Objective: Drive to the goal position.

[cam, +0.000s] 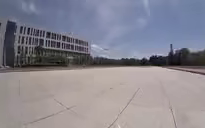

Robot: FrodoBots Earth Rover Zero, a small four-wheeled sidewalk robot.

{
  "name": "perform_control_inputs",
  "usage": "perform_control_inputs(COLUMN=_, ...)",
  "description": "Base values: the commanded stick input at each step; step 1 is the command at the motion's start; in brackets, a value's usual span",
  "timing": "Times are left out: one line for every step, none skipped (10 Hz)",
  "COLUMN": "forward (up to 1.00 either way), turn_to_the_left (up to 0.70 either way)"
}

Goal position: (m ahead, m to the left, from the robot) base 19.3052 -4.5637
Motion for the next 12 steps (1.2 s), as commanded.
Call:
perform_control_inputs(forward=0.69, turn_to_the_left=0.0)
perform_control_inputs(forward=0.69, turn_to_the_left=0.0)
perform_control_inputs(forward=0.69, turn_to_the_left=0.0)
perform_control_inputs(forward=0.69, turn_to_the_left=0.0)
perform_control_inputs(forward=0.69, turn_to_the_left=0.0)
perform_control_inputs(forward=0.69, turn_to_the_left=0.0)
perform_control_inputs(forward=0.69, turn_to_the_left=0.0)
perform_control_inputs(forward=0.69, turn_to_the_left=0.0)
perform_control_inputs(forward=0.69, turn_to_the_left=0.0)
perform_control_inputs(forward=0.69, turn_to_the_left=0.0)
perform_control_inputs(forward=0.69, turn_to_the_left=0.0)
perform_control_inputs(forward=0.69, turn_to_the_left=0.0)
